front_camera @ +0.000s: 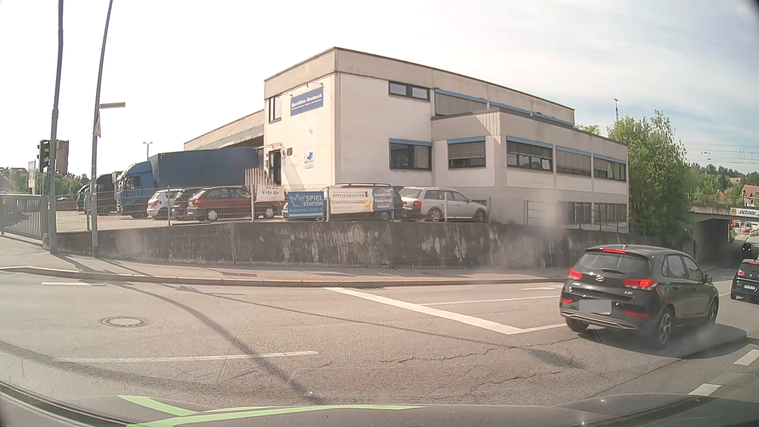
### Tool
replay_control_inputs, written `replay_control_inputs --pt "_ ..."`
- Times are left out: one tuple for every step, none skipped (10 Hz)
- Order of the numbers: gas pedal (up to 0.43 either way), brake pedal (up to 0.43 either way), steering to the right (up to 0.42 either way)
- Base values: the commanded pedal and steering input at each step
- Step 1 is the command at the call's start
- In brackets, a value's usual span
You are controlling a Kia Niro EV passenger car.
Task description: Follow the waypoints while adhering to traffic rules and regulations
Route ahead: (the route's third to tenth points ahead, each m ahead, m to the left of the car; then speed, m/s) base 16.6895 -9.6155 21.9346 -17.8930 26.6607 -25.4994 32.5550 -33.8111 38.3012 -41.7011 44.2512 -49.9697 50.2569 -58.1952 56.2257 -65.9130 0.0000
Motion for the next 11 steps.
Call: replay_control_inputs --pt "0.0 0.335 0.414" --pt "0.0 0.341 0.415" --pt "0.0 0.335 0.414" --pt "0.0 0.335 0.414" --pt "0.0 0.341 0.415" --pt "0.0 0.335 0.415" --pt "0.0 0.335 0.414" --pt "0.0 0.335 0.415" --pt "0.0 0.335 0.414" --pt "0.0 0.341 0.415" --pt "0.0 0.341 0.415"
